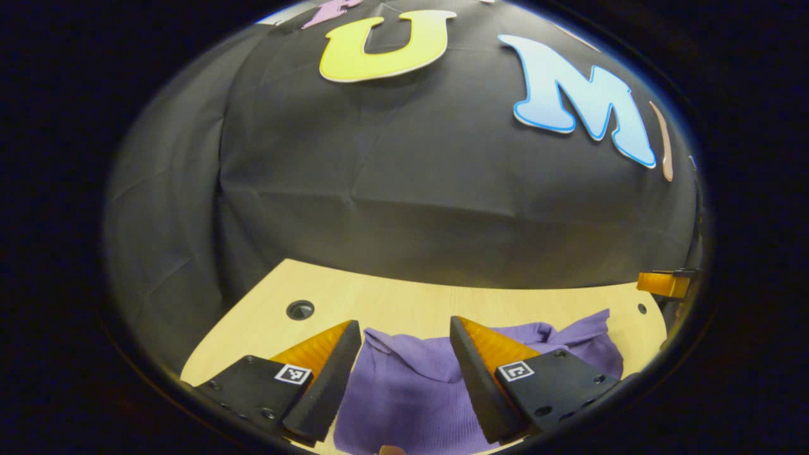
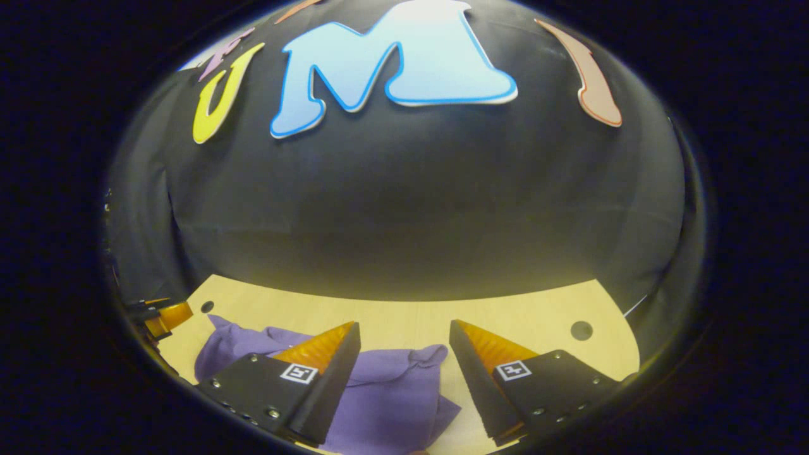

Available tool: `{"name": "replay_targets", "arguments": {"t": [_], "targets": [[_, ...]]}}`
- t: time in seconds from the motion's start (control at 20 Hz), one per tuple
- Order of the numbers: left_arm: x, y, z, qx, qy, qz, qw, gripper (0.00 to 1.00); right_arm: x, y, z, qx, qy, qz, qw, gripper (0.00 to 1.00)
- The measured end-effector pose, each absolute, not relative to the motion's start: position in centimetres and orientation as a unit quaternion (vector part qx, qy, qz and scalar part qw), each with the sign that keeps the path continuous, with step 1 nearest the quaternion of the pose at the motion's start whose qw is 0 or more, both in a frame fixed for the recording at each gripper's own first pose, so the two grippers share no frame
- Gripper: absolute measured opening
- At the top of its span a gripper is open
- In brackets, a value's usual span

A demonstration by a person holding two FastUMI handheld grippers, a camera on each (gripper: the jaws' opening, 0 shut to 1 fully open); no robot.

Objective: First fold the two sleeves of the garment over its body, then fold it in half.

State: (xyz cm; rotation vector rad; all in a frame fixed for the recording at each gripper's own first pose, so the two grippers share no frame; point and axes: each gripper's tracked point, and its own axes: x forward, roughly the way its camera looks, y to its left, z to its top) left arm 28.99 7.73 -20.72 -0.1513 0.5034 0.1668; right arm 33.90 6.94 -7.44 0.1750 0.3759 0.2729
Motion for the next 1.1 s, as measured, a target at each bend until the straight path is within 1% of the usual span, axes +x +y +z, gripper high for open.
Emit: {"name": "replay_targets", "arguments": {"t": [0.15,0.4,0.65,0.75,0.8,1.1], "targets": [[27.6,7.2,-17.7,-0.071,0.224,0.076,0.969,0.92,31.4,5.8,-4.7,0.087,0.156,0.129,0.975,0.87],[24.5,7.0,-11.6,-0.06,0.163,0.061,0.983,0.92,26.0,3.6,-0.1,0.069,0.102,0.106,0.987,0.86],[19.0,6.3,-5.9,-0.053,0.11,0.037,0.992,0.91,19.7,3.0,4.3,0.052,0.049,0.085,0.994,0.86],[16.8,6.2,-3.8,-0.048,0.092,0.028,0.994,0.91,17.1,3.1,5.9,0.049,0.029,0.08,0.995,0.84],[15.8,6.1,-3.1,-0.047,0.087,0.023,0.995,0.91,15.8,3.2,6.5,0.048,0.023,0.077,0.996,0.86],[10.6,7.0,-0.1,-0.074,0.06,0.01,0.995,0.91,9.4,3.6,8.1,0.033,-0.013,0.057,0.998,0.86]]}}
